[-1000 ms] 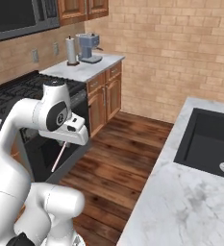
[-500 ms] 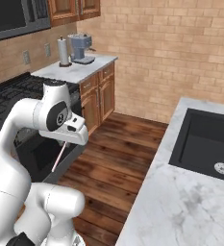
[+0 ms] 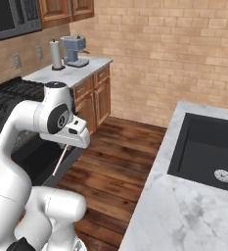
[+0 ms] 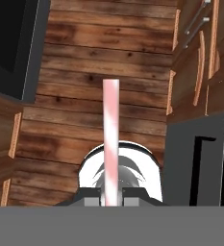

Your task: Take a straw from the drawer in front and place it inside the glass cup on the dining counter.

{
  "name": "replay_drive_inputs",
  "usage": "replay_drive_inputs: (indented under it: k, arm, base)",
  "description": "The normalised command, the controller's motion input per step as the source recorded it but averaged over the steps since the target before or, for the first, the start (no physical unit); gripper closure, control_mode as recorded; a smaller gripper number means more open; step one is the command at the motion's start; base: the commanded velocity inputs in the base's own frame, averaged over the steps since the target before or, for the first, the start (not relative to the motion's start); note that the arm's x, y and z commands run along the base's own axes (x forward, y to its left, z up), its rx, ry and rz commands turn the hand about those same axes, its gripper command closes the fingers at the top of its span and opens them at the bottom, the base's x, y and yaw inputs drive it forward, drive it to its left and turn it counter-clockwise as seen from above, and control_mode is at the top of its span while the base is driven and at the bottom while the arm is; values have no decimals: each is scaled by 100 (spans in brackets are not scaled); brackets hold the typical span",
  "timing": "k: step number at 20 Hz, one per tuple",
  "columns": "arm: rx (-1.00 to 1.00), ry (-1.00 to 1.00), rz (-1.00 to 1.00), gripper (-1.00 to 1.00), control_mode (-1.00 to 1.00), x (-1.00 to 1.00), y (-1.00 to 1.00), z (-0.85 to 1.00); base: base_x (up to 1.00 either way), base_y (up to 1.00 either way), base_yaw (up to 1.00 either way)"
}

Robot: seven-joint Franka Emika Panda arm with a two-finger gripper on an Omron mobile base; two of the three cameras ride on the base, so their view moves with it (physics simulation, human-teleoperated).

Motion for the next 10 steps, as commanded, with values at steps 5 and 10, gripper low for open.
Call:
replay_drive_inputs:
  k: [5, 10]
  arm:
    - [0, 0, 0, 100, 100, 0, 0, 0]
    - [0, 0, 0, 100, 100, 0, 0, 0]
  base:
    - [64, 0, -5]
    - [69, 0, -5]
